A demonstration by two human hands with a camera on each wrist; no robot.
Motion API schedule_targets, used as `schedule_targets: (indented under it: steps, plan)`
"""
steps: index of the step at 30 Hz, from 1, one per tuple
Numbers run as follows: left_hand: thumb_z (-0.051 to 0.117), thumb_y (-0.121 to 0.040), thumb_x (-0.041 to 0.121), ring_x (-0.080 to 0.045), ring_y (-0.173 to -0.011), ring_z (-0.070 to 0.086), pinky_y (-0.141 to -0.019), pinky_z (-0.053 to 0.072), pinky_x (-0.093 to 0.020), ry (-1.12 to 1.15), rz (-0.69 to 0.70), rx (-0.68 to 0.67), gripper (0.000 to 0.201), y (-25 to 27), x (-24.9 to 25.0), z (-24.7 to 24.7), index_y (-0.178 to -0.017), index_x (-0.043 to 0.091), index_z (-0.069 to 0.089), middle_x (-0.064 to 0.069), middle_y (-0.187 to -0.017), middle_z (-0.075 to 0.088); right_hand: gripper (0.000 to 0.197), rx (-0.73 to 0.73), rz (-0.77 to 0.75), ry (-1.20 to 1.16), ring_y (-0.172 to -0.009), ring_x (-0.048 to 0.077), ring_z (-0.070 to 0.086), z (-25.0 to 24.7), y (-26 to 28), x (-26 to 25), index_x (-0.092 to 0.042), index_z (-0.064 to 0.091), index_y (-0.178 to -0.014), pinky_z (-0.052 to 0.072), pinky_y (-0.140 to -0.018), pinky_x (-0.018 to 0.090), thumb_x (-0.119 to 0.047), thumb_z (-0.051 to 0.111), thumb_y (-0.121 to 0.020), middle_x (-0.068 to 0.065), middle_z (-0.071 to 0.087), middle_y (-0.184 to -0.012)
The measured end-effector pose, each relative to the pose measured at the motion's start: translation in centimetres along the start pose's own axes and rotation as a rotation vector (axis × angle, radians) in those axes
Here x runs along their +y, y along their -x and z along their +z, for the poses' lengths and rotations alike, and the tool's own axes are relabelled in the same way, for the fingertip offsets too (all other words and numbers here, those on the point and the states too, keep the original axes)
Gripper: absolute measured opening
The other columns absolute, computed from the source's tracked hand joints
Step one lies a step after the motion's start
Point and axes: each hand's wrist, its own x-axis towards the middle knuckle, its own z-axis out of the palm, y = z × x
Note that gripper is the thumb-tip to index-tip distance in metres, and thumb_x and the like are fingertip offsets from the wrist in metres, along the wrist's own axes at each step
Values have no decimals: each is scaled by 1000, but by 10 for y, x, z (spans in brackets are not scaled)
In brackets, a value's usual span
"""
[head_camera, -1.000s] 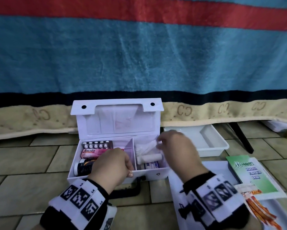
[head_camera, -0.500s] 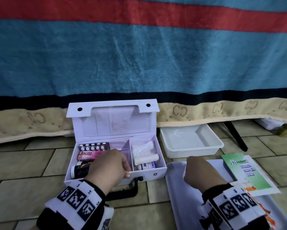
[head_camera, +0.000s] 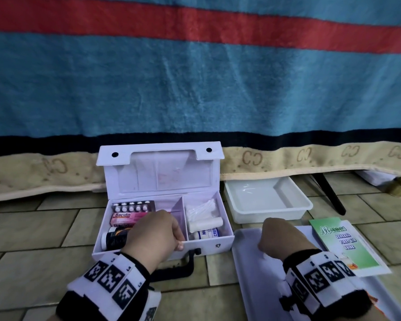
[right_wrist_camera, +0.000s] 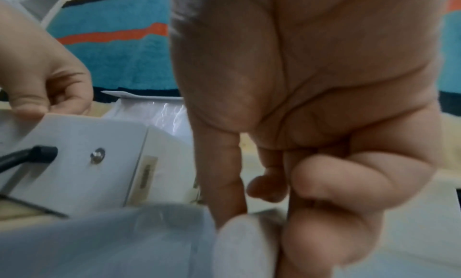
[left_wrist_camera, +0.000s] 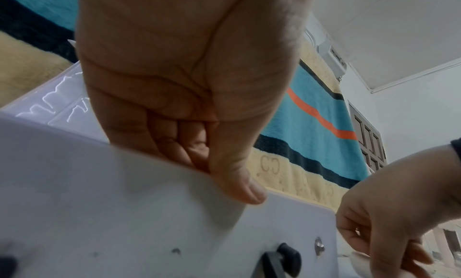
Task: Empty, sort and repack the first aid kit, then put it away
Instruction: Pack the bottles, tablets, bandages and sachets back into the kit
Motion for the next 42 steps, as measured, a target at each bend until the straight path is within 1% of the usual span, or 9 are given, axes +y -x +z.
schedule_targets:
  steps: [4, 7, 9, 12, 17, 21, 26, 36, 42]
  plan:
    - [80, -71, 22, -4, -77, 64, -76, 51, -21, -3, 1, 2, 27, 1, 0, 0, -54, 32, 61, 16, -59, 62, 13, 61, -116, -196, -71, 20, 56, -21, 22, -4, -14, 46, -81, 41, -54, 24, -15, 59, -79, -2, 53, -72]
    - [80, -71, 22, -5, -78, 64, -78, 52, -23, -15, -1, 9, 28, 2, 1, -1, -53, 32, 62, 17, -59, 62, 18, 226, -382, -372, -67, 13, 53, -38, 39, -24, -21, 45, -95, 37, -52, 21, -28, 58, -86, -4, 61, -77]
    - [80, -71, 22, -5, -77, 64, -76, 52, -22, -24, 3, 10, 28, 2, 1, -1, -52, 32, 62, 17, -59, 62, 16, 236, -562, -316, -74, 13, 54, -39, 42, -40, -24, 46, -99, 41, -61, 24, -25, 57, -87, -6, 62, -84]
    - [79, -72, 21, -2, -74, 61, -72, 49, -20, -16, 2, 26, 29, 1, 0, 0, -52, 32, 61, 15, -58, 63, 20, 220, -652, -134, -92, 17, 59, -22, 34, -56, -28, 54, -106, 48, -77, 31, -20, 57, -87, -2, 63, -102]
    - [80, -71, 22, -4, -76, 62, -76, 52, -22, -15, -1, 40, 29, 1, -1, 2, -51, 32, 61, 15, -59, 63, 31, 240, -680, -101, -98, 20, 58, 8, 15, -67, -23, 57, -108, 41, -73, 26, -3, 51, -86, 0, 60, -108]
    - [80, -69, 21, -2, -69, 58, -76, 52, -23, 3, 5, 53, 30, 1, -2, 3, -50, 32, 60, 16, -55, 59, 29, 264, -667, -132, -95, 24, 60, 20, 10, -71, -19, 62, -110, 48, -79, 30, -4, 51, -88, 2, 50, -111]
    - [81, -69, 20, -1, -69, 58, -78, 52, -24, 3, 1, 57, 30, 0, -2, 3, -51, 31, 61, 16, -56, 60, 23, 321, -677, -165, -103, 21, 55, 22, 7, -76, -16, 71, -105, 48, -84, 27, -10, 56, -88, 2, 55, -111]
    - [80, -70, 21, -4, -74, 60, -79, 51, -23, -34, 25, 77, 30, 4, 0, 2, -51, 32, 59, 17, -55, 57, 33, 230, -549, -76, -116, 23, 51, 11, 16, -87, -16, 66, -110, 49, -87, 31, -1, 50, -86, 5, 56, -118]
    - [80, -69, 22, -6, -79, 63, -79, 52, -23, -40, 15, 79, 29, 5, 0, 1, -52, 32, 59, 15, -58, 58, 25, 215, -504, -32, -115, 24, 53, 12, 14, -91, -14, 66, -111, 47, -86, 31, -8, 52, -91, 6, 57, -118]
